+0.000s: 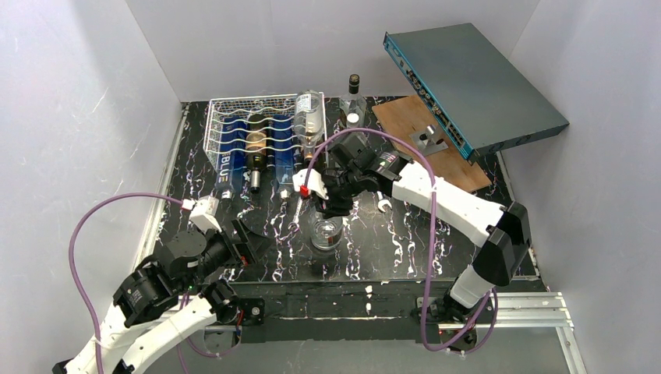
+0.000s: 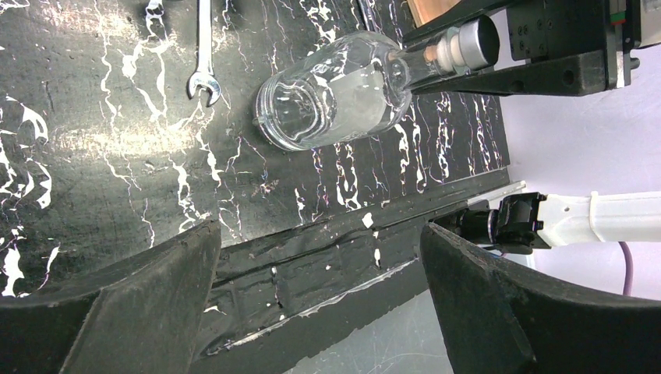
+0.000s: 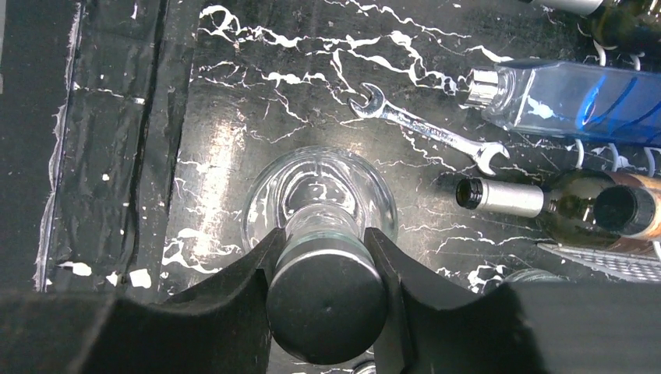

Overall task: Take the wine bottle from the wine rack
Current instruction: Move the wine bottle to the center of the board.

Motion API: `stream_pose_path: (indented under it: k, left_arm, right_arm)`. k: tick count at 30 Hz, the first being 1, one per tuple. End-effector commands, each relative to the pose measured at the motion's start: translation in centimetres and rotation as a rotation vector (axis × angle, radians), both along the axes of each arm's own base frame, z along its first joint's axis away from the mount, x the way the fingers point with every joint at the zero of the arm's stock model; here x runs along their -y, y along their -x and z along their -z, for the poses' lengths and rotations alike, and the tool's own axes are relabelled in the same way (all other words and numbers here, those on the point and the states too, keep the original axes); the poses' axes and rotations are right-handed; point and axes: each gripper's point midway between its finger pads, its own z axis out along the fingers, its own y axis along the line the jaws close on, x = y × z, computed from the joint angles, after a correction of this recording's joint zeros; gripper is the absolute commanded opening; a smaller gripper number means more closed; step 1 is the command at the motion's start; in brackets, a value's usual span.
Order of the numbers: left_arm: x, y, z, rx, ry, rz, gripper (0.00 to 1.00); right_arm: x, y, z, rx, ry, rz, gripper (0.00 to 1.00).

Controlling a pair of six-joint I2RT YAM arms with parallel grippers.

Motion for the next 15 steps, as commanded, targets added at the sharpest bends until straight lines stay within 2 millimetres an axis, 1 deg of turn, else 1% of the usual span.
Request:
stream_pose_path:
  k: [1, 4, 7, 13, 15]
  left_arm:
    - [-0.1, -0.2, 0.6, -0.020, -0.023, -0.014, 0.99]
    - [0.0, -0.3, 0.8, -0.025, -0.026, -0.015, 0.99]
    - [0.2, -0.3, 0.9, -0.031, -0.028, -0.010, 0.99]
    - [0.8, -0.5, 0.9, -0.046, -0.031, 0.003, 0.99]
    - [0.8, -0.5, 0.9, -0.049, -0.032, 0.005, 0.99]
  right_arm:
    - [1.3, -1.1, -1.5, 0.039, -0.041, 0.022, 0.10]
    - [2.7, -2.9, -2.8, 0.032, -0.080, 0.095, 0.05]
    - [4.4, -5.2, -3.8, 0.031, -0.120, 0.191, 0.03]
    - [7.8, -9.6, -4.3, 0.044, -0.152, 0.370, 0.01]
    - [8.5, -10.6, -4.1, 0.054, -0.145, 0.408, 0.01]
